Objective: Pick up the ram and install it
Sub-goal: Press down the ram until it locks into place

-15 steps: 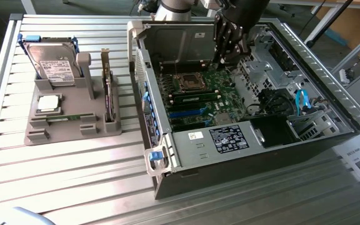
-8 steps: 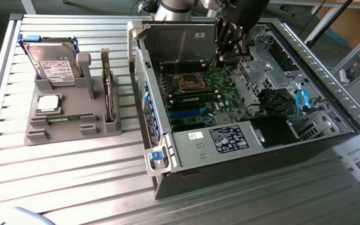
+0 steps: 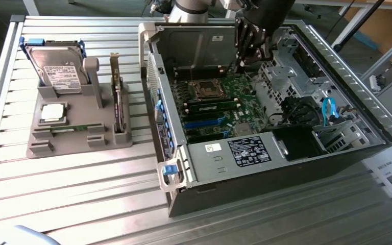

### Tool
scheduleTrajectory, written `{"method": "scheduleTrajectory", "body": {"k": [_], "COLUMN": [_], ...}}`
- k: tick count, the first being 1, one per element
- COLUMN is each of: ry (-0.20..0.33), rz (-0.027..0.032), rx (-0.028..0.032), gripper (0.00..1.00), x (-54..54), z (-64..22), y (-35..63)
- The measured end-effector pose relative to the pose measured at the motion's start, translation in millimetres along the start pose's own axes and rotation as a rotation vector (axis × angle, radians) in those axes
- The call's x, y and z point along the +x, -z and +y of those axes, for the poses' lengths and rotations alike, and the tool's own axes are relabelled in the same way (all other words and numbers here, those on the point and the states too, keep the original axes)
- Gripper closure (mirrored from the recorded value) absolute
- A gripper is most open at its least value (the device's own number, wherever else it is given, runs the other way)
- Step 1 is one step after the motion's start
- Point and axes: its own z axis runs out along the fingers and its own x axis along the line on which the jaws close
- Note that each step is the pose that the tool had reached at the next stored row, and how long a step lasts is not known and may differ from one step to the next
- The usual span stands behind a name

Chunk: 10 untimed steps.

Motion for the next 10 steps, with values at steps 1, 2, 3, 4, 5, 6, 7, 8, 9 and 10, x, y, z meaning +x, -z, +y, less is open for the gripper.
{"method": "scheduleTrajectory", "body": {"k": [1,2,3,4,5,6,7,8,9,10], "ry": [0.000,0.000,0.000,0.000,0.000,0.000,0.000,0.000,0.000,0.000], "rz": [0.0009,0.0021,0.0034,0.0039,0.0045,0.0049,0.0053,0.0058,0.0063,0.0067], "rx": [0.0000,0.0000,0.0000,0.0000,0.0000,0.0000,0.0000,0.0000,0.0000,0.0000], "gripper": [0.90,0.90,0.90,0.90,0.90,0.90,0.90,0.90,0.90,0.90], "x": [0.0,0.0,0.0,0.0,0.0,0.0,-0.1,-0.1,-0.1,-0.1], "z": [-1.3,-3.1,-4.9,-6.3,-8.5,-10.7,-12.9,-15.0,-16.9,-18.9], "y": [0.0,0.0,0.0,0.0,0.0,0.0,0.0,0.0,0.0,0.0]}}
